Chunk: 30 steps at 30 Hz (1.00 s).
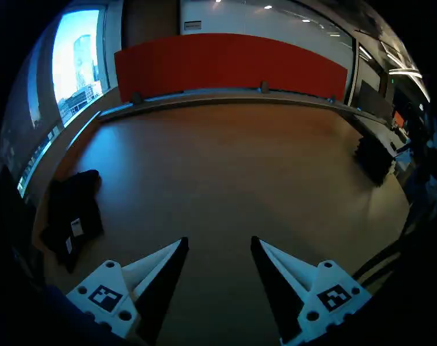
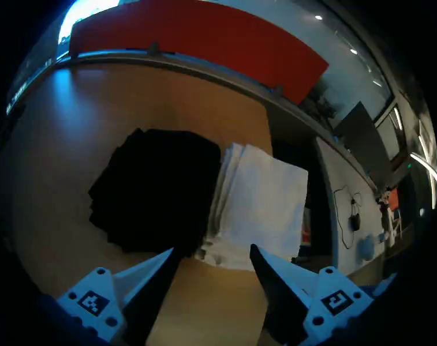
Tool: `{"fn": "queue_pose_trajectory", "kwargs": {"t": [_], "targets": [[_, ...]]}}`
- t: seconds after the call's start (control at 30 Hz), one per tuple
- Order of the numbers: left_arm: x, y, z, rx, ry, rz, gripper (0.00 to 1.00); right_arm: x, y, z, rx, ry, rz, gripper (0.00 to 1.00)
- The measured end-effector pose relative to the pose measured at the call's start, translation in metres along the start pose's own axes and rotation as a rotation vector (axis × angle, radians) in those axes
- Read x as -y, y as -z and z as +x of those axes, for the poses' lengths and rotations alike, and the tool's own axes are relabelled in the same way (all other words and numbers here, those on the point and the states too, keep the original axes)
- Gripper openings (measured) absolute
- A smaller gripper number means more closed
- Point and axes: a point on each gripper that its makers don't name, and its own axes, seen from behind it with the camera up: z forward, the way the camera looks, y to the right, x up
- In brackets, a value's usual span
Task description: Fold towel
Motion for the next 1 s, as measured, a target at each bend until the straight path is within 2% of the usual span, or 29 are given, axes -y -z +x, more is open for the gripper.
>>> {"fn": "queue_pose_trajectory", "kwargs": {"t": [0.03,0.7,1.0], "targets": [[0.0,0.0,0.0,0.0,0.0,-0.001,0.79,0.0,0.0,0.001,-0.003,-0.004,0.0,1.0],[-0.001,0.003,0.003,-0.015,-0.002,-0.01,0.79,0.019,0.012,0.014,-0.059,-0.025,0.023,1.0],[0.0,0.005,0.006,-0.021,-0.003,-0.012,0.79,0.034,0.021,0.033,-0.135,-0.084,0.039,1.0]]}}
